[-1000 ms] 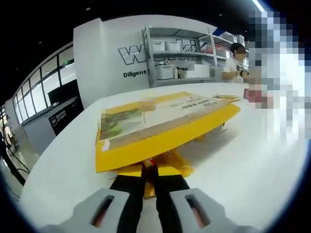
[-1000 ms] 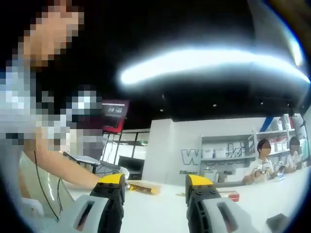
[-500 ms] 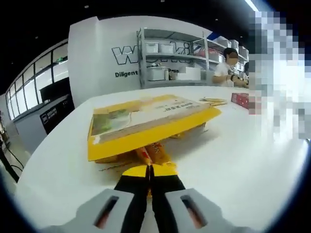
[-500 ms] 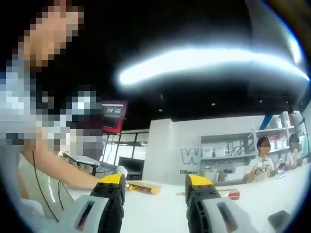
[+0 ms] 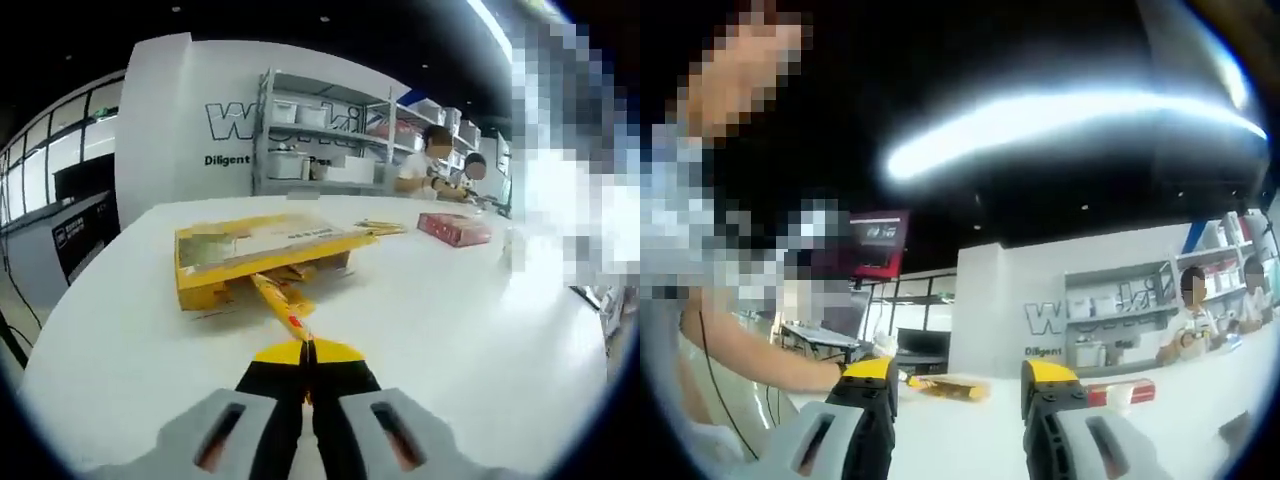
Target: Tear open the coffee pouch, take out the coffee, and pour the coffee from the pouch into the cup
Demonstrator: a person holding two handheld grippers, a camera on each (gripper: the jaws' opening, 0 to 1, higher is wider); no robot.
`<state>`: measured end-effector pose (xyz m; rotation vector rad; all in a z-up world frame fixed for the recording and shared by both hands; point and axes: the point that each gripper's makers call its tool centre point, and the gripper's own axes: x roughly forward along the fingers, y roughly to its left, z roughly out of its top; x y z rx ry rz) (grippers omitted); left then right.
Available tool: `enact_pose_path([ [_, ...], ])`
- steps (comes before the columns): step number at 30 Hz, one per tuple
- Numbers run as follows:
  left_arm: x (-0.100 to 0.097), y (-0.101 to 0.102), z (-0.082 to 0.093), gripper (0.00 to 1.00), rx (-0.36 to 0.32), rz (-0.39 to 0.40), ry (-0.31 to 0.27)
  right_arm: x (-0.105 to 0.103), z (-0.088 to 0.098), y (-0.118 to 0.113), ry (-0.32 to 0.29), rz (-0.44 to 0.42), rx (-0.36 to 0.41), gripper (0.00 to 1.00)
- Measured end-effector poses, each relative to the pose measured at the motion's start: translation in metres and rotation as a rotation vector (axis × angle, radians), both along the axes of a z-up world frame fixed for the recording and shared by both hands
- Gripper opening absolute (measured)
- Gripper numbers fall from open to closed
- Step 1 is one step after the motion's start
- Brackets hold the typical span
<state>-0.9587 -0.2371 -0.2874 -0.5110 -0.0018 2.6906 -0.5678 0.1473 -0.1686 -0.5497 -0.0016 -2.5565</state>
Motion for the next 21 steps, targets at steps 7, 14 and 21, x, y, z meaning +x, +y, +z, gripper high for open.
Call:
enact_pose_path([
  [7, 0.043, 0.006, 0.006, 0.03, 0.074, -0.044, 0.043, -0.003, -0.004, -0.018, -0.007, 0.038, -0.001, 0.50],
  [14, 0.095, 0.037, 0.047, 0.03, 0.159, -0.152, 0.156, -0.009, -0.009, -0.035, -0.024, 0.071, 0.015, 0.50],
  [21, 0.160, 0.080, 0.076, 0.03, 0.217, -0.281, 0.279, -0.018, -0.007, -0.059, -0.024, 0.123, 0.041, 0.50],
])
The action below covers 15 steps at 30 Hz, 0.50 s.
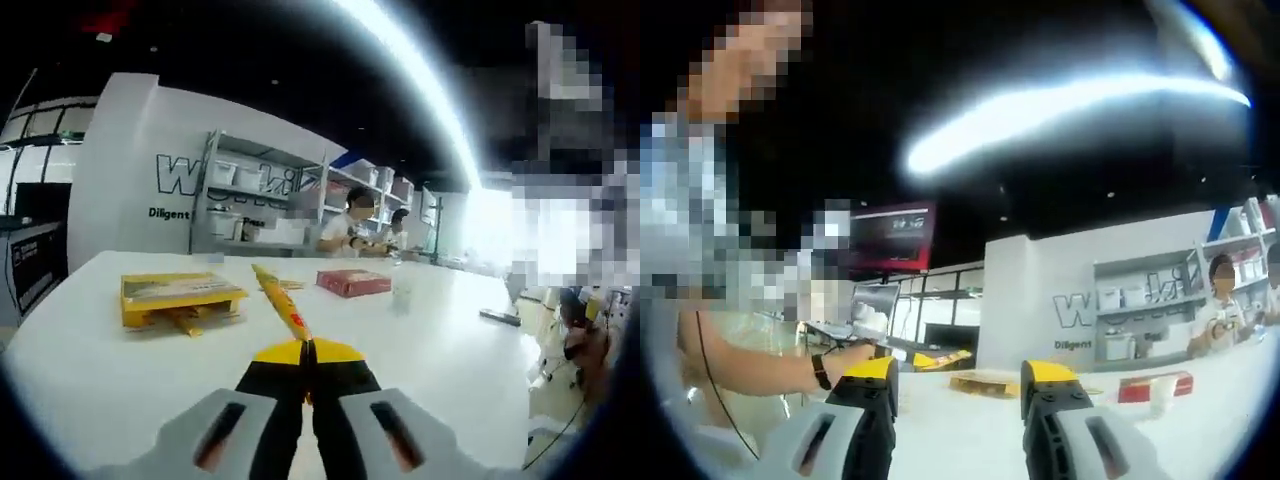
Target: Tear open the coffee pouch, take out the coffee, and pour the coffee from the pouch into the cup
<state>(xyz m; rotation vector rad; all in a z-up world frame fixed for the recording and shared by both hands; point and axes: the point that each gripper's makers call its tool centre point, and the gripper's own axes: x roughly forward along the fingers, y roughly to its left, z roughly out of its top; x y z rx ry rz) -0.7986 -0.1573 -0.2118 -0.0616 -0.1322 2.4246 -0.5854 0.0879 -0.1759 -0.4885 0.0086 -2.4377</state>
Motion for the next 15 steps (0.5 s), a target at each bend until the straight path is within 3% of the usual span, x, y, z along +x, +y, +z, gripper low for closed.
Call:
enact_pose_path([
  [3, 0.030, 0.021, 0.005, 0.03, 0.041, -0.088, 0.068, -0.004, 0.001, -0.011, 0.006, 0.030, -0.001, 0.48],
  [6, 0.048, 0.033, -0.003, 0.03, 0.019, -0.100, 0.100, -0.006, 0.004, -0.019, 0.013, 0.045, 0.007, 0.48],
  [11, 0.066, 0.042, -0.004, 0.03, 0.062, -0.128, 0.117, -0.010, 0.006, -0.025, 0.015, 0.060, 0.018, 0.48],
  [15, 0.084, 0.049, 0.007, 0.03, 0.091, -0.158, 0.149, -0.013, 0.006, -0.025, 0.015, 0.062, 0.018, 0.47],
])
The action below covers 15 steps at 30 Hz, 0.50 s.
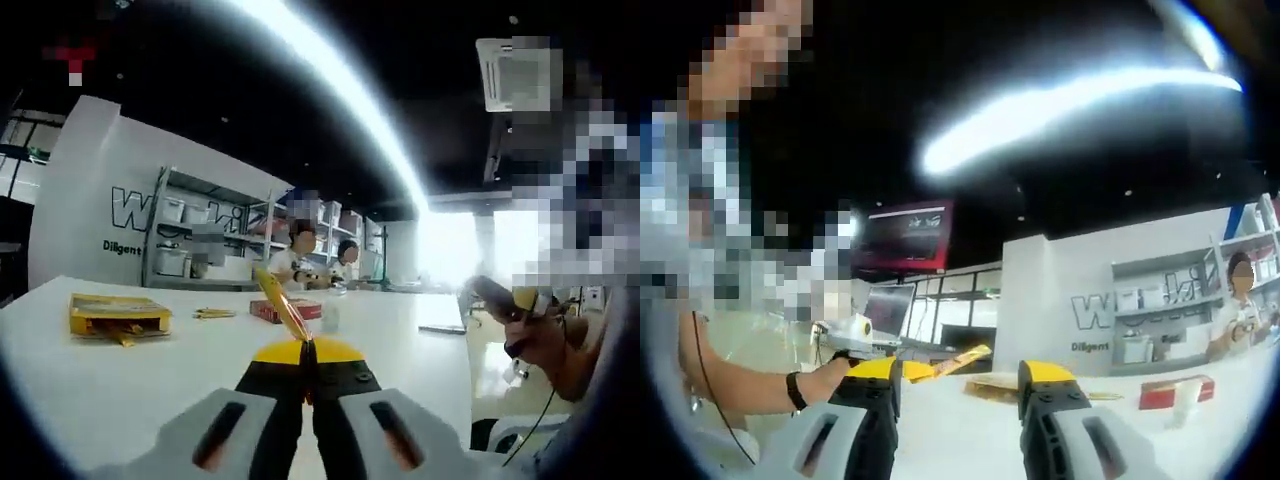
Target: Tear open the coffee pouch, take out the coffee, and pour the coffee from the pouch into the cup
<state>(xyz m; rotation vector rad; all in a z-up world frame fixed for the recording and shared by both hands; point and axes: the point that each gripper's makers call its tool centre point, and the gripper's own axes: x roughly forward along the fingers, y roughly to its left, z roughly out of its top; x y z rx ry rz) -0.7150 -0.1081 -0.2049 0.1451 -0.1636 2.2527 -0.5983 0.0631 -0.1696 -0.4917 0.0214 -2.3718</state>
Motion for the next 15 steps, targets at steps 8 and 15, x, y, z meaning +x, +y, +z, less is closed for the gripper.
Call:
enact_pose_path([
  [8, 0.043, 0.021, 0.011, 0.03, 0.026, -0.068, 0.098, -0.001, 0.001, -0.003, 0.004, 0.016, -0.008, 0.46],
  [15, 0.075, 0.037, 0.011, 0.03, 0.032, -0.139, 0.196, -0.007, 0.002, -0.016, -0.002, 0.073, -0.008, 0.45],
])
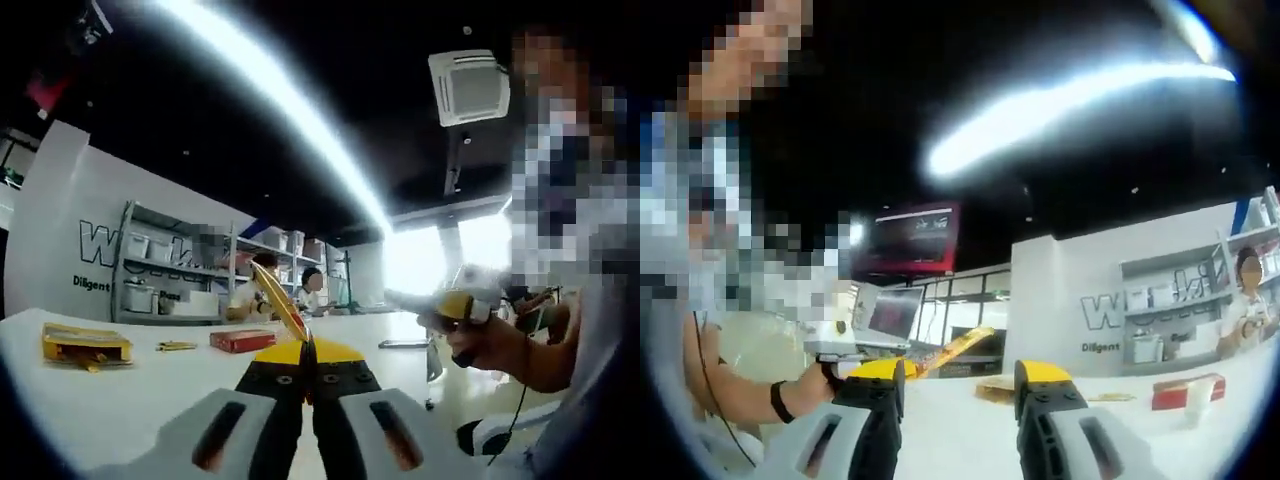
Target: Tear open the coffee pouch, take out the coffee, and pour the coffee from the pouch into the cup
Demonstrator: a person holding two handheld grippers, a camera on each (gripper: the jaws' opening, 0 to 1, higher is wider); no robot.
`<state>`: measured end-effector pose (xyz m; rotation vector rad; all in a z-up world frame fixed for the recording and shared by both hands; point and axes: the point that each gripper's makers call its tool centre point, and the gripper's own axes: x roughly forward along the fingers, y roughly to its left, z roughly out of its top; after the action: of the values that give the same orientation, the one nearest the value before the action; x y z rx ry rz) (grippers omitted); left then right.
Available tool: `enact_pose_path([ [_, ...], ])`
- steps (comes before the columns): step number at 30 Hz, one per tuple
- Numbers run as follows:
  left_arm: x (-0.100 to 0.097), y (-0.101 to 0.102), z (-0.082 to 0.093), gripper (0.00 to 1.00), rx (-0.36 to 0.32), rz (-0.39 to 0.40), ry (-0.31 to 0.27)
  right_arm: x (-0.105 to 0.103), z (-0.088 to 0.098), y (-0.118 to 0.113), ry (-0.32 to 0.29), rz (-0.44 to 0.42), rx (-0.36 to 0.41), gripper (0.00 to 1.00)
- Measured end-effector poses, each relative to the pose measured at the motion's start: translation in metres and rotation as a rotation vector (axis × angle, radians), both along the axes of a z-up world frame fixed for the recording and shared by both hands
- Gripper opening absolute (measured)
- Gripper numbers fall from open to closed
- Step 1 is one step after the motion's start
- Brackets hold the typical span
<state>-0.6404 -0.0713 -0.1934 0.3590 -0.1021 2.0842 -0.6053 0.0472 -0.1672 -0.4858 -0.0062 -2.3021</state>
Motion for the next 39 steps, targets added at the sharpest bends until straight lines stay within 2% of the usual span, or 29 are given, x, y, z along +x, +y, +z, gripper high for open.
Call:
enact_pose_path([
  [1, 0.004, 0.002, -0.001, 0.03, -0.002, -0.006, 0.009, -0.002, 0.000, -0.006, -0.007, 0.031, -0.005, 0.45],
  [3, 0.011, 0.007, -0.001, 0.03, -0.009, -0.015, 0.034, -0.004, 0.005, -0.015, -0.040, 0.121, -0.082, 0.44],
  [7, 0.020, 0.013, -0.003, 0.03, 0.001, -0.037, 0.061, -0.019, 0.007, -0.024, -0.065, 0.182, -0.116, 0.43],
  [10, 0.026, 0.015, -0.004, 0.03, 0.014, -0.055, 0.083, -0.029, 0.009, -0.031, -0.109, 0.247, -0.164, 0.43],
  [13, 0.033, 0.017, -0.004, 0.03, 0.022, -0.063, 0.125, -0.039, 0.008, -0.039, -0.198, 0.338, -0.226, 0.39],
  [14, 0.036, 0.017, -0.003, 0.03, 0.026, -0.068, 0.140, -0.041, 0.009, -0.041, -0.231, 0.395, -0.264, 0.37],
  [17, 0.038, 0.018, -0.004, 0.03, 0.025, -0.080, 0.153, -0.043, 0.017, -0.043, -0.312, 0.537, -0.389, 0.32],
  [19, 0.038, 0.018, -0.005, 0.03, 0.022, -0.080, 0.156, -0.043, 0.022, -0.044, -0.346, 0.594, -0.439, 0.30],
  [27, 0.037, 0.018, -0.008, 0.03, 0.023, -0.091, 0.158, -0.046, 0.019, -0.063, -0.394, 0.655, -0.405, 0.27],
  [31, 0.036, 0.023, -0.010, 0.03, -0.001, -0.083, 0.155, -0.045, 0.013, -0.075, -0.424, 0.680, -0.346, 0.19],
  [36, 0.029, 0.019, -0.010, 0.03, -0.006, -0.075, 0.149, -0.049, 0.016, -0.074, -0.424, 0.687, -0.342, 0.14],
  [39, 0.025, 0.017, -0.009, 0.03, 0.000, -0.072, 0.137, -0.045, 0.018, -0.076, -0.426, 0.707, -0.340, 0.12],
])
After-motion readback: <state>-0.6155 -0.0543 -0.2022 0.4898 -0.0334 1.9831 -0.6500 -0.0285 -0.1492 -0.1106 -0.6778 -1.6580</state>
